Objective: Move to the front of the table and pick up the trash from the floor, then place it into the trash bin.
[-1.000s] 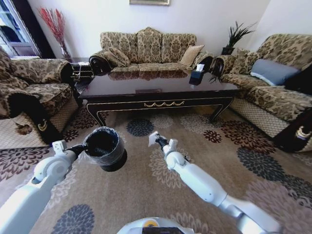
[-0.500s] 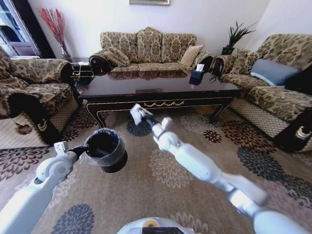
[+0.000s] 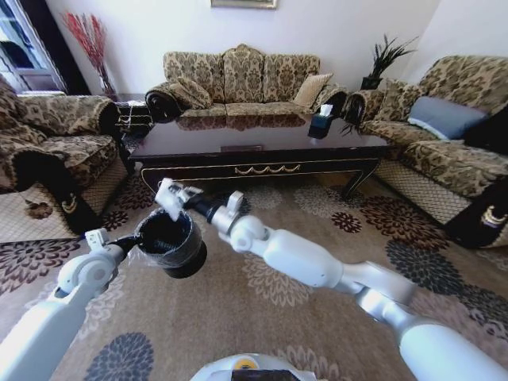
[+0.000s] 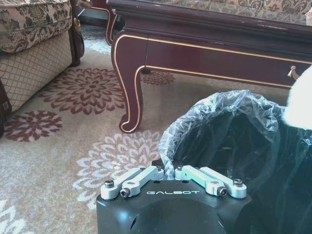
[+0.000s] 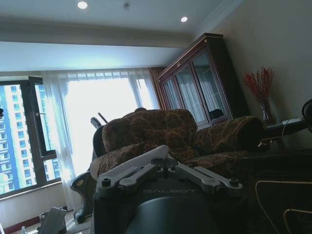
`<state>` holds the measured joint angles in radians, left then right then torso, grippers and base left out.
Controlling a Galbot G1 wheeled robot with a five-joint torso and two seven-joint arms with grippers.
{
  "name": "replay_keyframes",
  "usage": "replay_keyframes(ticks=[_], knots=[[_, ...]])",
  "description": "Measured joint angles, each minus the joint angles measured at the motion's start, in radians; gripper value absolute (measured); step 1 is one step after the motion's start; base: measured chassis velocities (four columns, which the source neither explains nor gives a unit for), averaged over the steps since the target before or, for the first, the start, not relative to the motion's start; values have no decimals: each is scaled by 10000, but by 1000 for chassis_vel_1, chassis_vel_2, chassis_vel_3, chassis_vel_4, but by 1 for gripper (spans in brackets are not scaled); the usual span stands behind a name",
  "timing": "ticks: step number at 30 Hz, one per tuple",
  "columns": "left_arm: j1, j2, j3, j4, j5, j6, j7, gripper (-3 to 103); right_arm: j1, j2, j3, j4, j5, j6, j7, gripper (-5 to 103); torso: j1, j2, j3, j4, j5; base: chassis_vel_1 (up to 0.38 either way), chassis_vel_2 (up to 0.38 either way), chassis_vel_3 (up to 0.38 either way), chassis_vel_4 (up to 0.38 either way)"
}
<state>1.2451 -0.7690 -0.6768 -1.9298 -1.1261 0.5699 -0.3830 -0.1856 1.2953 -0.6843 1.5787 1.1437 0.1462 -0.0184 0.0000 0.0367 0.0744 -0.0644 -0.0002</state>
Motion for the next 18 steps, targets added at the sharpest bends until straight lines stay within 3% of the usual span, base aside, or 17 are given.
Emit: replay_keyframes(ticks=[6, 18], knots=[[-86, -4, 29, 37, 1, -1, 10, 4, -100, 311, -282, -714, -252, 35, -120, 0, 1, -1, 0, 0, 1, 0, 0, 0, 0], [-134, 114, -4, 175, -9, -21, 92, 4, -608, 283, -1035, -1093, -1047, 158, -182, 0, 0, 0, -1, 0, 1, 0, 0, 0, 0]])
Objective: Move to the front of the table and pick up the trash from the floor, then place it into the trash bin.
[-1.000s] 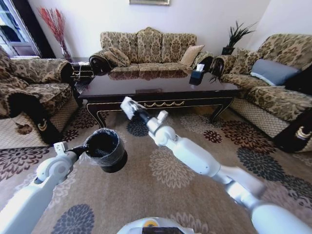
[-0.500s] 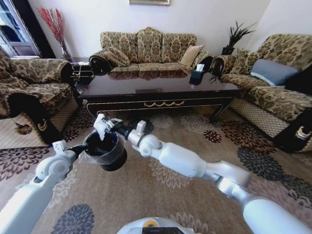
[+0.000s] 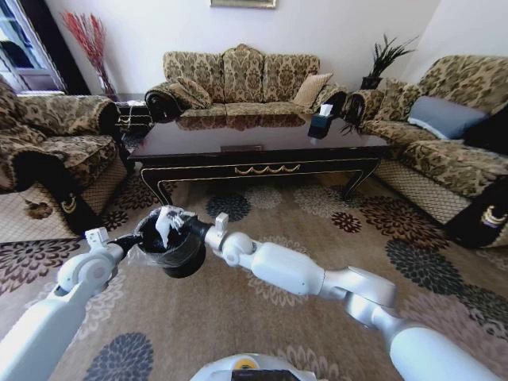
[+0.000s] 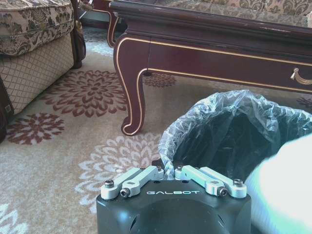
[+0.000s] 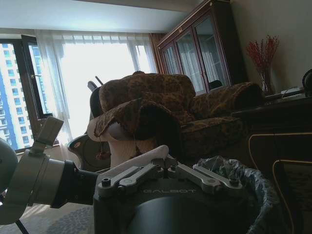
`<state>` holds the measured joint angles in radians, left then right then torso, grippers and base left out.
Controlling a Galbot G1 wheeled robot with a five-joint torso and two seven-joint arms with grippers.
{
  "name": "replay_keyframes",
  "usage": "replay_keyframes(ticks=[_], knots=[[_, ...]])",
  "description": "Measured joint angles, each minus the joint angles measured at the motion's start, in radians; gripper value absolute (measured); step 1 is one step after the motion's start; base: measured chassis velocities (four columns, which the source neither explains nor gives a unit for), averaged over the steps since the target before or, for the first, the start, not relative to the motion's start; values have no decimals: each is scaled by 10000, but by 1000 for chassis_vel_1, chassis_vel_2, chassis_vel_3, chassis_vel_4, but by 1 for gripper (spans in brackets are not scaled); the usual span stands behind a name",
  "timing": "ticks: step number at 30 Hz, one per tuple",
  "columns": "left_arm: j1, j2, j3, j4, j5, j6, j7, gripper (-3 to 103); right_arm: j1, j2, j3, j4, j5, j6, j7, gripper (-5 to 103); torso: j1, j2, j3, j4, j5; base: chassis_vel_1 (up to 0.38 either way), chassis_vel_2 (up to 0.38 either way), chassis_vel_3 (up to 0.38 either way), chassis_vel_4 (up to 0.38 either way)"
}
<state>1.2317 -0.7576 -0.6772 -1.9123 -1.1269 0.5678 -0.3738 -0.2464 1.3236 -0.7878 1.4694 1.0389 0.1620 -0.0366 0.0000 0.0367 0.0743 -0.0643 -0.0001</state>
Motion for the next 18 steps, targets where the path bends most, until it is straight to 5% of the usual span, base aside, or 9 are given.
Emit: replay_keyframes(ticks=[3, 18], knots=[[2, -7, -10, 1, -4, -3, 13, 4, -84, 54, -46, -69, -155, 0, 125, -1, 0, 0, 0, -1, 0, 0, 0, 0, 0], [124, 12, -122, -38, 0, -16, 26, 4, 1, 46, 141, -282, -458, 4, -239, 51, 0, -1, 0, 1, 2, 0, 0, 0, 0]])
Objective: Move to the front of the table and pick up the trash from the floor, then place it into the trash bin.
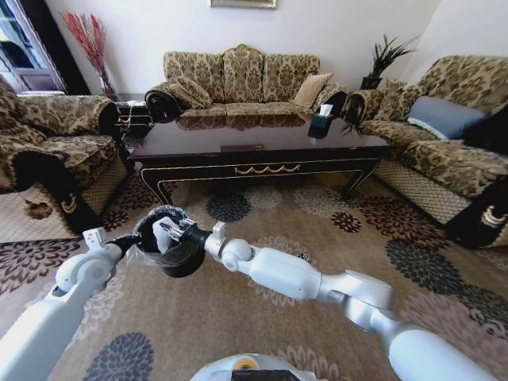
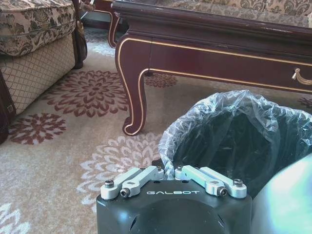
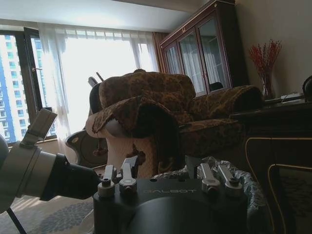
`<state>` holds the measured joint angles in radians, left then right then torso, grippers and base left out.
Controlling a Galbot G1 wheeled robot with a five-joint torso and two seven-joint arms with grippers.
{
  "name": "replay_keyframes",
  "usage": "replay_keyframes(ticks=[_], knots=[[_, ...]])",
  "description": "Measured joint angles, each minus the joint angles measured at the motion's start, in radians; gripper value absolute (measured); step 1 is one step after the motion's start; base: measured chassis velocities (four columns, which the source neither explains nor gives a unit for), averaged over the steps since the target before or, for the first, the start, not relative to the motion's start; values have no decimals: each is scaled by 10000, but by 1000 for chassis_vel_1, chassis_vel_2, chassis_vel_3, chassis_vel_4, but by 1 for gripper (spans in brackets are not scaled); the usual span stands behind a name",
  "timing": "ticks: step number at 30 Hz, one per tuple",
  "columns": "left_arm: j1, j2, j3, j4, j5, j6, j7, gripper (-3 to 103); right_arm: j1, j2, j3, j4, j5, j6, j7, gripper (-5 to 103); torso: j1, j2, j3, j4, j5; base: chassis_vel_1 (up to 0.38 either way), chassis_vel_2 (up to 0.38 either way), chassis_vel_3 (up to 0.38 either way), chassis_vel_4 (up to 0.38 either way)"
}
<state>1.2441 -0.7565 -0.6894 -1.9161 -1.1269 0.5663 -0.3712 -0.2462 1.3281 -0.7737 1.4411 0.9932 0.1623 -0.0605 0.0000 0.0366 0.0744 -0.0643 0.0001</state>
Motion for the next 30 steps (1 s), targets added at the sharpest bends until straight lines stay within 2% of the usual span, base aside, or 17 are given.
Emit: replay_keyframes(ticks=[2, 5, 6, 7, 9, 11, 12, 15, 20, 21, 25, 28, 30], knots=[[16, -19, 0, -16, 2, 0, 0, 4, -3, -96, 40, 77, -15, 8, -49, 62, 0, 0, 0, -1, 0, 0, 0, 0, 0], [28, -32, 0, -33, 6, 0, 0, 4, -5, -207, 103, 170, -29, 20, -55, 68, 0, 0, 0, -1, 0, 0, 0, 0, 0], [41, -40, -1, -46, 9, 0, 0, 4, -21, -299, 200, 251, -29, 27, -51, 79, 0, 0, 0, -1, 0, 0, 0, 0, 0], [49, -42, -3, -56, 10, 0, -1, 4, -31, -347, 268, 282, -29, 29, -41, 79, 0, 0, 0, -1, 0, 0, 0, 0, 0], [68, -45, -20, -86, 11, -1, -2, 4, -73, -467, 508, 328, -20, 31, -2, 89, 0, 0, 0, 0, 0, 0, 0, 0, 0], [80, -49, -40, -99, 11, 0, -5, 4, -99, -525, 672, 322, -10, 31, 63, 89, 0, 0, 0, 0, 0, 0, 0, 0, 0], [110, -58, -68, -123, 13, -1, -6, 4, -146, -589, 977, 248, 50, 30, 229, 97, 0, 0, 0, -1, 0, 0, 0, 0, 0], [166, -78, -99, -152, 21, -1, -8, 4, -222, -647, 1381, 58, 199, 18, 614, 99, 0, 1, 0, 0, 0, 0, 0, 0, 0], [289, -139, -138, -248, 51, -1, -29, 4, -666, -828, 2625, -618, 380, -643, 2772, 100, 0, 1, 0, 0, 1, 0, 0, 0, 0], [289, -139, -138, -248, 51, -1, -29, 4, -666, -828, 2625, -618, 380, -643, 2772, 100, 0, 1, 0, 0, 1, 0, 0, 0, 0], [326, -18, -141, -296, 41, -1, -60, 4, -1432, -1253, 3252, -923, 337, -1503, 4018, 100, 0, 0, -1, 0, 0, 0, 0, 0, 0], [328, 60, -143, -323, 19, -1, -86, 4, -2036, -1571, 3536, -1104, 347, -1702, 4384, 100, 0, 0, 0, -1, 0, 0, 0, 0, 0], [328, 108, -139, -349, 3, -1, -103, 4, -2516, -1765, 3864, -1344, 235, -1708, 4150, 100, 0, 1, 0, -4, 1, 0, 0, 0, 0]])
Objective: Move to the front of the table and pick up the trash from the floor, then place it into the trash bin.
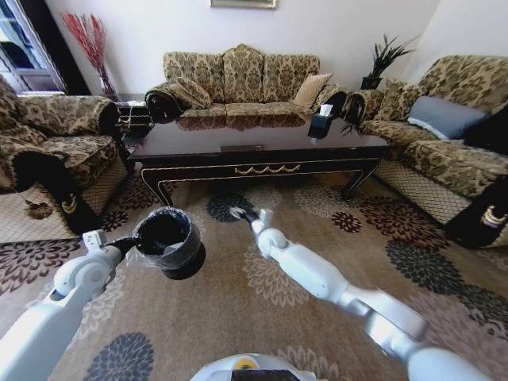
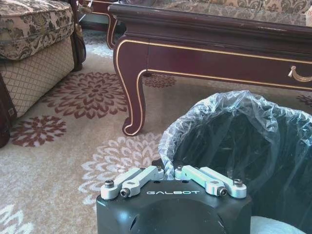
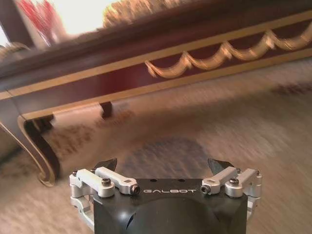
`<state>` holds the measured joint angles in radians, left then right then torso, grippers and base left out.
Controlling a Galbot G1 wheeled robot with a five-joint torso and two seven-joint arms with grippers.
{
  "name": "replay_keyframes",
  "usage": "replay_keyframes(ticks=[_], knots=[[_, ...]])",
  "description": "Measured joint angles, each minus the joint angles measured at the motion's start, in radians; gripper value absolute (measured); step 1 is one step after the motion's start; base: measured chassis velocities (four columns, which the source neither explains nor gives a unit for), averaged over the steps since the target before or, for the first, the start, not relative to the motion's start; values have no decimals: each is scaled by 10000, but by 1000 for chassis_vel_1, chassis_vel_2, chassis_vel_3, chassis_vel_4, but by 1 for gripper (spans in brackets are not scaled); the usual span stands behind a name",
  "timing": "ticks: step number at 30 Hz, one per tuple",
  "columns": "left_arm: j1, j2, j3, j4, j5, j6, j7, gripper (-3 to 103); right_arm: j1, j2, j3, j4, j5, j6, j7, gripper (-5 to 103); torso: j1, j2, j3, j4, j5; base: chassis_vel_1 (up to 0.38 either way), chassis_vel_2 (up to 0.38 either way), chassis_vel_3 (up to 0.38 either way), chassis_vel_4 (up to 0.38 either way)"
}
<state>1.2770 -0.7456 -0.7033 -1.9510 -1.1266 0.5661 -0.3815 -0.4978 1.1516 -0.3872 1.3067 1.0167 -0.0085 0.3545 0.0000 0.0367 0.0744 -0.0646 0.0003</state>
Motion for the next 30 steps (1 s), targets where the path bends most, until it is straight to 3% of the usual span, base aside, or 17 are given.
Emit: replay_keyframes(ticks=[14, 30], knots=[[1, 78, 101, -13, -9, 21, -28, 4, -2018, 2, 1807, -1232, -821, 104, -449, 100, 0, -1, 0, 1, -1, 0, 0, 0, 0], [146, 16, 78, -162, 3, 41, -41, 4, -2633, 216, 2146, -1399, -1306, 467, -642, 100, -1, 0, -1, 1, -3, -93, 30, 106, -30]])
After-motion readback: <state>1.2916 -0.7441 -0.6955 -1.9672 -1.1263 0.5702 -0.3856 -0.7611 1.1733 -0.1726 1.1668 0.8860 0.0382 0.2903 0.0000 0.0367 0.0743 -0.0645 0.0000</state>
